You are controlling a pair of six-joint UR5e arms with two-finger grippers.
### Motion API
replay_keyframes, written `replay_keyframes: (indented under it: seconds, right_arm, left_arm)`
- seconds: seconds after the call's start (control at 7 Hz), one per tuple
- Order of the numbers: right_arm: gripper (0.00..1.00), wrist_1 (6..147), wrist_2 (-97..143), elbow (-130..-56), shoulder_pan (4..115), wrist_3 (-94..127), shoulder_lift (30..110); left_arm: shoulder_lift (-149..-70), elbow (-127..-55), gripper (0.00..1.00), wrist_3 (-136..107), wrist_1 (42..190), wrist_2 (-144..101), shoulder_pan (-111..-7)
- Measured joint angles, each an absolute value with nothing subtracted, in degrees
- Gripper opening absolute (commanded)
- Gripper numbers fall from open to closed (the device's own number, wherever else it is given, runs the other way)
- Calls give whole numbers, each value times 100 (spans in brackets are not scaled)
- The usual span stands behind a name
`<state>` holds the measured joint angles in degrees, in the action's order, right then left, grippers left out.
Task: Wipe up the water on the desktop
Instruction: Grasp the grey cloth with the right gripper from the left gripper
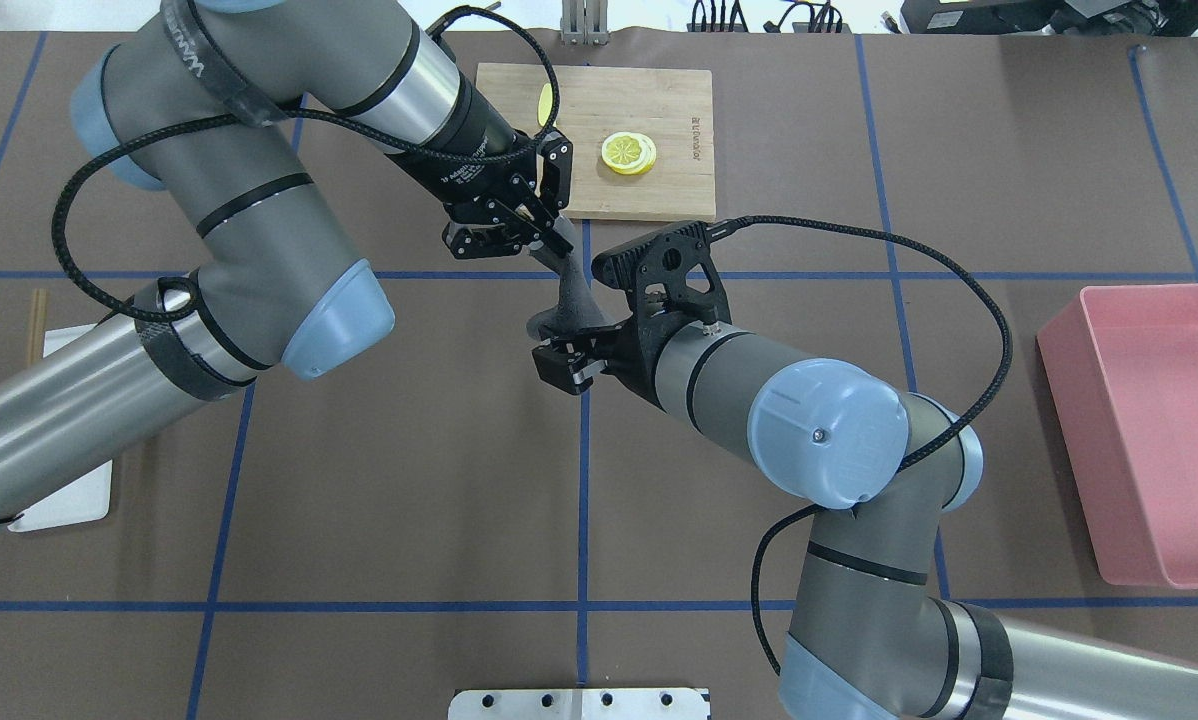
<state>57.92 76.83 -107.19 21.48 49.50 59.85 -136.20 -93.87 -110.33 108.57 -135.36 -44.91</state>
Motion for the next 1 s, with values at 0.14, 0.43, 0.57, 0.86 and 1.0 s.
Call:
replay_keyframes:
  seconds: [0.14, 0.43, 0.57, 0.86, 1.0]
  right_arm:
    - [86, 5586, 7635, -10605, 2112, 4949, 5985]
    - [7, 5417, 7600, -10524, 2053, 4979, 5985]
    - [0, 5388, 7594, -10523, 2030, 5002, 5985]
    - [0, 5365, 7592, -10546, 2000, 5030, 5988]
    - [0, 5360, 7593, -10555, 1998, 5036, 5991]
  left_arm:
    - [-13618, -9460, 0, -11144, 10891, -13519, -4422]
    - [-13611, -9541, 0, -11243, 10906, -13510, -4338]
    - [-13608, -9549, 0, -11254, 10907, -13509, -4323]
    - [-13579, -9556, 0, -11251, 10920, -13509, -4316]
    - [-13554, -9557, 44, -11238, 10988, -13509, -4316]
